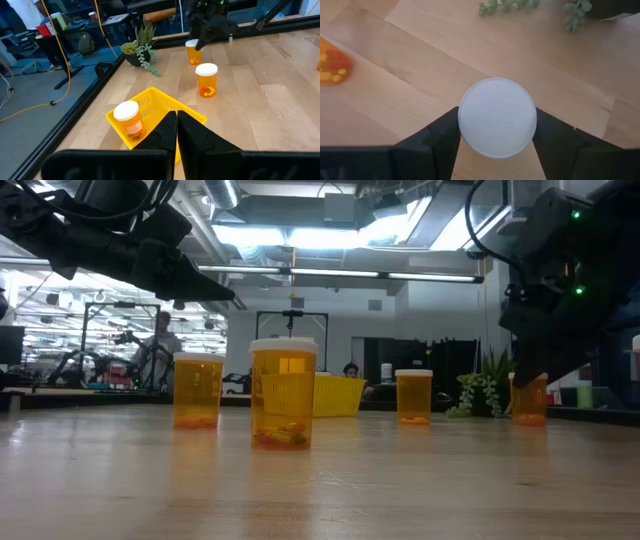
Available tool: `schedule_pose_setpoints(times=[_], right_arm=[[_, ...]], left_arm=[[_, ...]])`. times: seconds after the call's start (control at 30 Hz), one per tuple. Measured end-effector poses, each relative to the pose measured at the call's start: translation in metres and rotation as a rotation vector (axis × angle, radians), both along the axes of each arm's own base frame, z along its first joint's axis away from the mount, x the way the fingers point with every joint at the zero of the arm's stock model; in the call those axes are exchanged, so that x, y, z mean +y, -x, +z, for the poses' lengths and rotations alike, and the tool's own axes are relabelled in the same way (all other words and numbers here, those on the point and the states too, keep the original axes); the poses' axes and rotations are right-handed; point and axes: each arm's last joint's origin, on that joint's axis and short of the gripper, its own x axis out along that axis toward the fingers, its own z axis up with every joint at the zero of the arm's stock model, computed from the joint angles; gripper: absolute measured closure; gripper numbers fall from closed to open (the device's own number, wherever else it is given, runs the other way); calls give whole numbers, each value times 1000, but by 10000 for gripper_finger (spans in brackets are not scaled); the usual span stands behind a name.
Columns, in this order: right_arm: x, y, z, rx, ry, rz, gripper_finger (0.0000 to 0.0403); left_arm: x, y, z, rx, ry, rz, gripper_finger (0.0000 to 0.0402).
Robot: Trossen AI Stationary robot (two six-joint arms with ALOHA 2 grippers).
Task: Pick and place pill bottles into a basket
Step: Put the pill bottle into the bin
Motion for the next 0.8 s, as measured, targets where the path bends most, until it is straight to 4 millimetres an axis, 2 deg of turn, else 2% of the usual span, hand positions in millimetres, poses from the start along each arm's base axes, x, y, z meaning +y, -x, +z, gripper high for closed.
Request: schedule_pose_setpoints(times=[0.33, 0.6, 0.8], right_arm=[[0, 4, 16, -104, 9, 63, 190], [0, 1, 33, -206, 68, 203, 189], [2, -7, 60, -231, 115, 321, 189]], left_arm=[[0, 0, 0, 0, 0, 0, 397], [0, 0, 0, 0, 0, 0, 392], [0, 0, 0, 0, 0, 0, 397]])
